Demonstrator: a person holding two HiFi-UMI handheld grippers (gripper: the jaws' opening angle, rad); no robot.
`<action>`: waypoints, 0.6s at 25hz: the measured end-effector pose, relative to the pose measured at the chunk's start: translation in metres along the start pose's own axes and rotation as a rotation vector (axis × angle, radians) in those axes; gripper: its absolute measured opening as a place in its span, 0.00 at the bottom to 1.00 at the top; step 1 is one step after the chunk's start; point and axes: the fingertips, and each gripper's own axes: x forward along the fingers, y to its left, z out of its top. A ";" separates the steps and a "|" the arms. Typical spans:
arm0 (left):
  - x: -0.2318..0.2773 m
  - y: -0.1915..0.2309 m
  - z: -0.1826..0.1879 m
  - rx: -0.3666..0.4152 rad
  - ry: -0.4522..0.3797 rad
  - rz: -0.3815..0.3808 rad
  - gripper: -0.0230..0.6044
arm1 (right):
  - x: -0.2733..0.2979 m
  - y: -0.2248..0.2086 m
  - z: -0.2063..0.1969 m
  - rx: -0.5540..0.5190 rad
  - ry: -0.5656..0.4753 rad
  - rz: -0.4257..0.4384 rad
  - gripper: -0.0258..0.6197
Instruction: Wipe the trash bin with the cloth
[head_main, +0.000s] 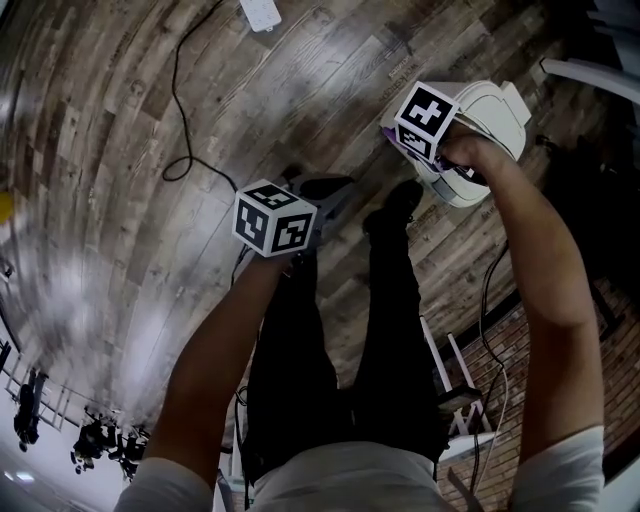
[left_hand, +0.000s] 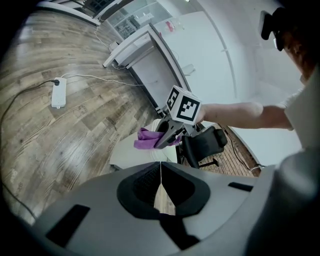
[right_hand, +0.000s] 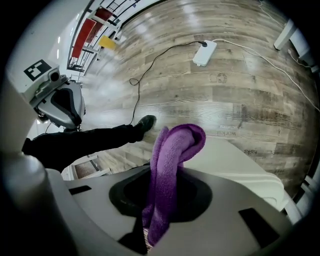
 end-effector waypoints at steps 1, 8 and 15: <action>-0.002 0.000 -0.001 -0.001 0.002 0.001 0.04 | 0.003 0.005 -0.001 -0.002 0.001 0.006 0.16; -0.010 0.004 -0.006 -0.016 0.011 0.009 0.04 | 0.021 0.029 -0.002 0.003 -0.012 0.039 0.16; -0.011 0.005 -0.009 -0.006 0.019 0.008 0.04 | 0.033 0.037 -0.007 0.007 -0.020 0.041 0.16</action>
